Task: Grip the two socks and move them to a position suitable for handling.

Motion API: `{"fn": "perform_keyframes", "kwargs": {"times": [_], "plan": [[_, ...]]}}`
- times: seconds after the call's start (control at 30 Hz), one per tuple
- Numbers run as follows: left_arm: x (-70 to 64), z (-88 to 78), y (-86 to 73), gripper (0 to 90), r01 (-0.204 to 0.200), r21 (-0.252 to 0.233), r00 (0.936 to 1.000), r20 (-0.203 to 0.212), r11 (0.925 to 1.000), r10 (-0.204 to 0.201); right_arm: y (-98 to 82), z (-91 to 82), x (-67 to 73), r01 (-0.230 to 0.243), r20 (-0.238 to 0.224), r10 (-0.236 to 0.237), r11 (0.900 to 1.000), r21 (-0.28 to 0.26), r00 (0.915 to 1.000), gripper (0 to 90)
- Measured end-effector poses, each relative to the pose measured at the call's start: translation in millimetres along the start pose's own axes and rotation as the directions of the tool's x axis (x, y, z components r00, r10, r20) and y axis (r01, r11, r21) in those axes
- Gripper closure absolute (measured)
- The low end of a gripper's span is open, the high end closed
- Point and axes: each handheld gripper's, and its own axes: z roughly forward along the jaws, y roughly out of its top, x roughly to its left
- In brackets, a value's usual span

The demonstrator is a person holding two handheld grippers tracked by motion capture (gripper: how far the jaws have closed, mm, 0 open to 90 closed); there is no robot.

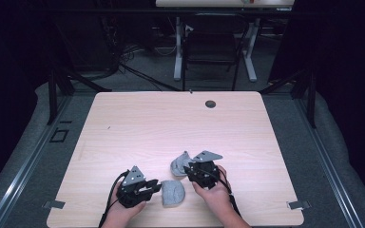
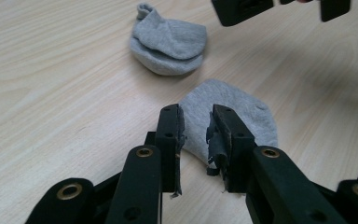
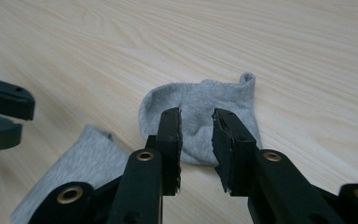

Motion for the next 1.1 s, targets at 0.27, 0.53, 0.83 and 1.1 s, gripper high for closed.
{"fn": "perform_keyframes", "kwargs": {"times": [0.27,0.53,0.83,1.1], "plan": [[-7.2,4.2,1.8,71.2,-0.006,-0.001,1.0,0.007,1.0,0.006,-18.1,-36.0,-7.5,-0.008,-0.014,0.008,1.0,-0.028,0.9999,68.8],[-17.5,9.5,7.3,69.2,-0.016,-0.001,0.9997,0.018,0.9999,0.016,-34.7,-64.6,-14.7,-0.004,-0.021,0.003,1.0,-0.026,0.9998,68.3],[-36.2,30.7,13.0,66.6,-0.027,0.018,0.9983,0.052,0.9995,0.026,-43.0,-59.6,-23.6,-0.033,-0.022,0.033,0.999,-0.028,0.9992,68.5],[-42.8,49.0,10.8,63.2,-0.032,0.054,0.9985,0.046,0.998,0.03,-47.4,-54.7,-25.4,-0.056,-0.043,0.055,0.998,-0.014,0.9976,68.6]]}}
